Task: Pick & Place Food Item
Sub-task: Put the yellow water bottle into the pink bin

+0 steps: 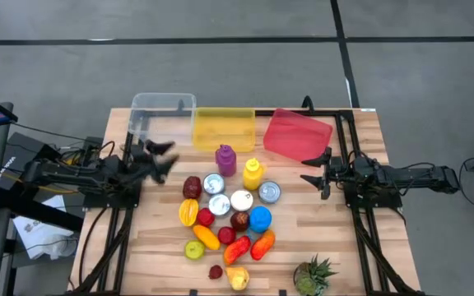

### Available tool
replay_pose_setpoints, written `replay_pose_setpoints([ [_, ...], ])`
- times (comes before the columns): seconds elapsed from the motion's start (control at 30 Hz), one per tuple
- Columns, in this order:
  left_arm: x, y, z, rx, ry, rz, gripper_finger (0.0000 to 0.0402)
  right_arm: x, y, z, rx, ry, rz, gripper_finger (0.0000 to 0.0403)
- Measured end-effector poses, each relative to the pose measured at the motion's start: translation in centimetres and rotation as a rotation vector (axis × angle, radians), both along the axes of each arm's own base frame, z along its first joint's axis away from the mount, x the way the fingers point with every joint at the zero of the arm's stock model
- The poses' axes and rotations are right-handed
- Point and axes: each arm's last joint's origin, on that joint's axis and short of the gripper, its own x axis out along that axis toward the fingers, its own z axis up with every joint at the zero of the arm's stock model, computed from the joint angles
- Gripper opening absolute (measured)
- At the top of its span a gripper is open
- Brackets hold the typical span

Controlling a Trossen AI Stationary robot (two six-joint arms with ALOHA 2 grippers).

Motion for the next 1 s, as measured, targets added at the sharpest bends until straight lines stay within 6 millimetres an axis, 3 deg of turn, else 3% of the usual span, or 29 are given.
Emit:
replay_pose_setpoints([
  [0.07,0.4,-0.8,-0.3,0.147,0.053,-0.227,0.0315,0.0,0.0,0.0,0.0,0.001,0.0,0.0249],
  [0.13,0.6,-1.0,-0.2,0.179,0.033,-0.317,0.0315,0.0,0.0,0.0,0.0,0.0,0.0,0.0249],
  [0.37,1.2,-1.0,-0.5,0.261,0.083,-0.296,0.0315,0.0,0.0,0.0,0.0,0.001,0.0,0.0249],
  [0.8,1.6,-1.1,-1.0,0.263,0.124,-0.299,0.0315,0.0,-0.1,0.1,0.016,-0.018,-0.03,0.0249],
  [1.0,1.6,-1.0,-1.0,0.163,0.108,-0.318,0.0315,0.0,-0.1,0.3,0.13,-0.06,-0.037,0.0249],
])
